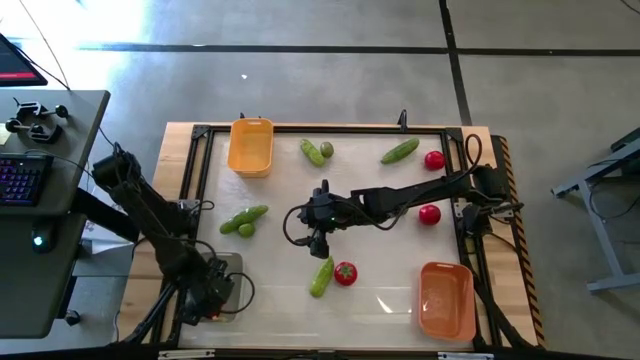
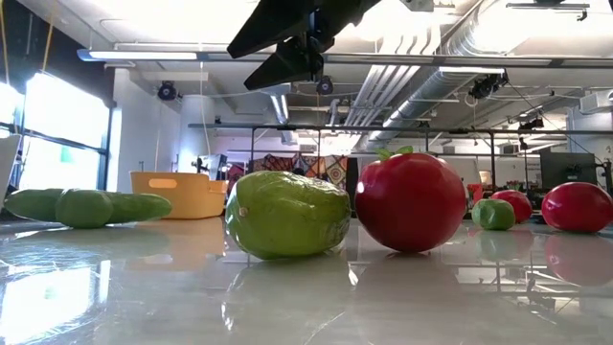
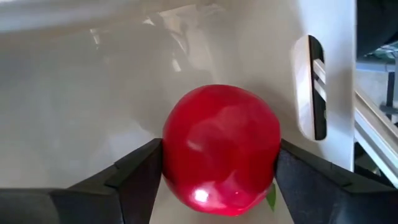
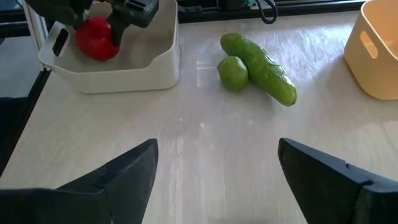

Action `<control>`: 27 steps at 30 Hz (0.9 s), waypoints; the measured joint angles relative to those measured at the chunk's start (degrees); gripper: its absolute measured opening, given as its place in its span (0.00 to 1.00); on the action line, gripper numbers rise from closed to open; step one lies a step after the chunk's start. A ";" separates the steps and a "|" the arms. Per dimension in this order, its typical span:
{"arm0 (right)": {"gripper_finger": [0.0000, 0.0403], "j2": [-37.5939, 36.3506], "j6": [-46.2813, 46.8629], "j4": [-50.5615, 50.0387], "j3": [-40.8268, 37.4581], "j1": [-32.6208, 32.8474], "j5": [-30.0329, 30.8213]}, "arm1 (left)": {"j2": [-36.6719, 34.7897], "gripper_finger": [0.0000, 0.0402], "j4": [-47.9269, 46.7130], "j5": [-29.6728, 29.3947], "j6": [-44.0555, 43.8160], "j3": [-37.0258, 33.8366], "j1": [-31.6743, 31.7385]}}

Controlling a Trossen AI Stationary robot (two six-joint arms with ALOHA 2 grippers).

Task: Sort produce into baskets
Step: Put the red tomato into the gray bin

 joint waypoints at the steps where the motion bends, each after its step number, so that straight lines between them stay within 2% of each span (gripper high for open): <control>1: 0.80 0.00 0.00 -0.02 0.00 0.00 0.00 | -0.01 0.68 -0.04 0.27 -0.04 0.00 0.10; 7: 0.80 0.00 -0.11 -0.20 0.00 0.00 0.00 | -0.07 0.74 -1.23 3.23 -0.89 0.01 0.71; 19: 0.80 0.00 -0.54 -0.55 0.00 -0.01 -0.01 | -0.11 0.74 -9.58 2.70 3.13 4.80 1.15; 27: 0.80 0.00 -1.01 -1.93 0.00 0.04 -0.02 | -2.50 0.71 -12.12 -3.88 6.11 7.08 1.82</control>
